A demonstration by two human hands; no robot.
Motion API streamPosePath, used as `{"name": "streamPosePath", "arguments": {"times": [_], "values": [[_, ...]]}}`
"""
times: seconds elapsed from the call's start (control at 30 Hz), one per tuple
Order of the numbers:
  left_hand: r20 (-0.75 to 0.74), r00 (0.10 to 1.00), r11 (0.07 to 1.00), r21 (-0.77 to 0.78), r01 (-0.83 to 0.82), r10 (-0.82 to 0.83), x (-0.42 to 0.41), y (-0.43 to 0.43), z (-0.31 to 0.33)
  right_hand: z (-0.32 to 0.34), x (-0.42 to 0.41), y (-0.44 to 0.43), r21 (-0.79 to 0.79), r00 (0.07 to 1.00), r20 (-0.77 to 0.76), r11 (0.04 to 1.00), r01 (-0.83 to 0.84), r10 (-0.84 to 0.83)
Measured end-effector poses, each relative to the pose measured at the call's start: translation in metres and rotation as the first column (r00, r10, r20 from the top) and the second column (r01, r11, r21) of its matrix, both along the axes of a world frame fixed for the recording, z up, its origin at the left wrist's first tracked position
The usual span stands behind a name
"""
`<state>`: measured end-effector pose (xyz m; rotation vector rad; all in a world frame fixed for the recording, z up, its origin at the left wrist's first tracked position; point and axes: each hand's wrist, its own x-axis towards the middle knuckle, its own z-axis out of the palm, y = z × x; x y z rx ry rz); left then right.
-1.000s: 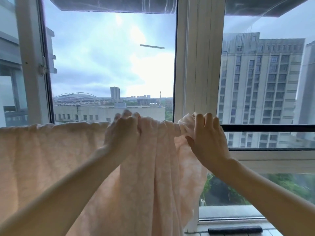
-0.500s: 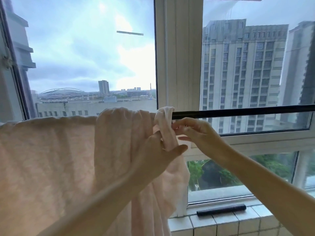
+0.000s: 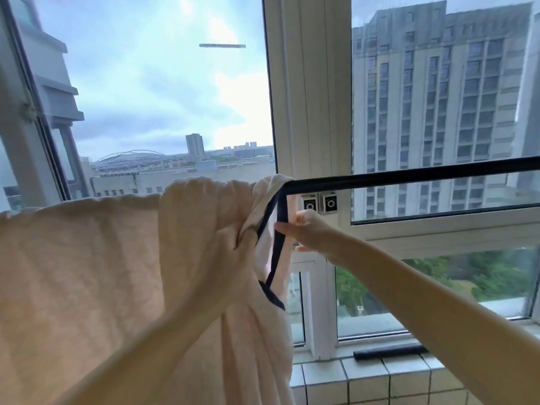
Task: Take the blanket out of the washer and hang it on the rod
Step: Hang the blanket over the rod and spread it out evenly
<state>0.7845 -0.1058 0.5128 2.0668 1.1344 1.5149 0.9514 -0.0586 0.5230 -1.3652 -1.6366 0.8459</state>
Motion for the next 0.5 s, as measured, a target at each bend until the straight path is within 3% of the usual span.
{"name": "streamPosePath", "arguments": {"times": [0.1,0.17,0.23,0.3,0.43,0.5], "values": [[-0.189,0.979,0.997,-0.023,0.077,-0.080,-0.002,-0.002,-0.005,-0.009,0.006,0.004,-0.103,0.972,-0.224,0.991,-0.089,0.064],[-0.363,0.931,0.999,0.028,-0.030,0.038,-0.002,0.002,-0.010,-0.015,0.009,0.003,-0.136,0.957,-0.255,0.975,-0.175,0.137],[-0.475,0.868,0.990,0.078,-0.121,0.144,-0.001,0.003,-0.016,-0.020,0.012,0.003,-0.137,0.974,-0.134,0.970,-0.200,0.182],[-0.536,0.818,0.978,0.102,-0.180,0.207,0.003,-0.001,-0.021,-0.021,0.017,-0.001,-0.059,0.991,0.074,0.992,-0.112,0.116],[-0.555,0.780,0.957,0.143,-0.251,0.288,0.011,-0.005,-0.032,-0.045,0.047,-0.002,0.038,0.941,0.300,0.984,-0.174,0.155],[-0.601,0.730,0.945,0.180,-0.272,0.325,0.015,-0.004,-0.036,-0.066,0.061,0.003,0.028,0.921,0.379,0.994,-0.104,0.085]]}}
